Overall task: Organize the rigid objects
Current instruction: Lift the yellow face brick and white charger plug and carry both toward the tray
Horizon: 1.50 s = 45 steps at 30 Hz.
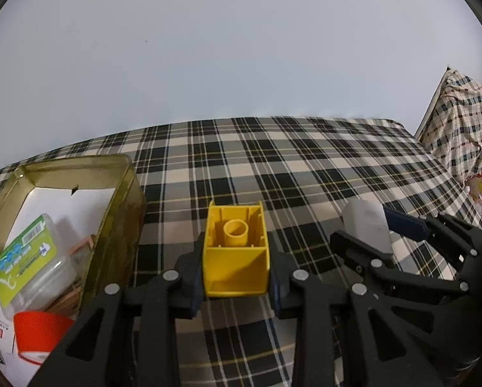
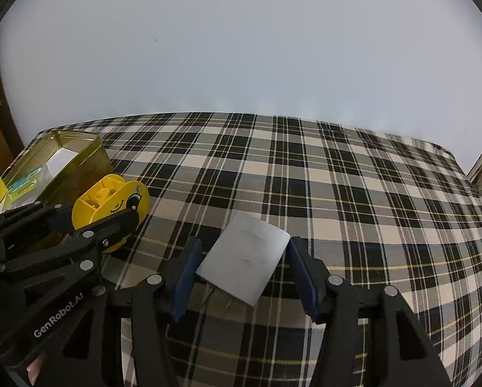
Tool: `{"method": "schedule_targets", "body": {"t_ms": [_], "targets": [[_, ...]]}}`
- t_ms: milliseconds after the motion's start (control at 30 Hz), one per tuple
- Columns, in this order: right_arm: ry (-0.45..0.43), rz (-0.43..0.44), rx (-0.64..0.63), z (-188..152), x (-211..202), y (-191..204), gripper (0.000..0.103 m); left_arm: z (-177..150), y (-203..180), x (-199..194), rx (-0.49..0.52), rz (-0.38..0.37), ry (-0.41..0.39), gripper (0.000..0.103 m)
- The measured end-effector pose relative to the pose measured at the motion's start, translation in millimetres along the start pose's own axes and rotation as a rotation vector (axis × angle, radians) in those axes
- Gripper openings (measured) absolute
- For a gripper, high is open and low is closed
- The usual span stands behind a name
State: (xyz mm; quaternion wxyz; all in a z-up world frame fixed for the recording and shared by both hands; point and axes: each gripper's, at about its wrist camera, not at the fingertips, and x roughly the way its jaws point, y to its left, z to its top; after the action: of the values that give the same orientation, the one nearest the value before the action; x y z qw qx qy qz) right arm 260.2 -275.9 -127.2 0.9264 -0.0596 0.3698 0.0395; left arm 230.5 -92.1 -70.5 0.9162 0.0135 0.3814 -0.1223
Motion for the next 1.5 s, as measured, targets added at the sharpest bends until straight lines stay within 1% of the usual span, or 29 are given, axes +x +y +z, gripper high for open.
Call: {"method": "schedule_targets", "body": {"t_ms": [167,300,400,667,767,1000,1233,1500], "targets": [[-0.017,0.010,0.010,-3.4,-0.7,6.7,0.058,-7.0,-3.1,-10.0,0.008,0.013,-0.023,0.031],[-0.039,0.013,0.019,-8.5,-11.4,4.8,0.058,-9.4,-9.8,-15.4,0.029,0.042,-0.051,0.031],[-0.053,0.016,0.024,-12.5,-19.8,1.5,0.058,-12.0,-9.6,-20.6,0.031,0.046,-0.066,0.031],[-0.096,0.011,0.023,-16.1,-29.9,10.0,0.058,-20.7,-10.9,-34.8,0.041,0.065,-0.099,0.031],[-0.096,0.020,0.024,-17.0,-30.8,12.2,0.058,-23.9,-11.2,-39.6,0.040,0.066,-0.107,0.031],[-0.135,0.041,0.045,-23.6,-43.5,9.3,0.058,-31.7,-11.6,-52.0,0.042,0.081,-0.136,0.031],[-0.160,0.059,0.049,-30.8,-52.6,8.6,0.058,-37.3,-9.1,-59.7,0.027,0.080,-0.145,0.031],[-0.187,0.060,0.051,-38.1,-66.1,6.4,0.058,-41.1,-10.8,-65.6,0.046,0.087,-0.159,0.031]]}}
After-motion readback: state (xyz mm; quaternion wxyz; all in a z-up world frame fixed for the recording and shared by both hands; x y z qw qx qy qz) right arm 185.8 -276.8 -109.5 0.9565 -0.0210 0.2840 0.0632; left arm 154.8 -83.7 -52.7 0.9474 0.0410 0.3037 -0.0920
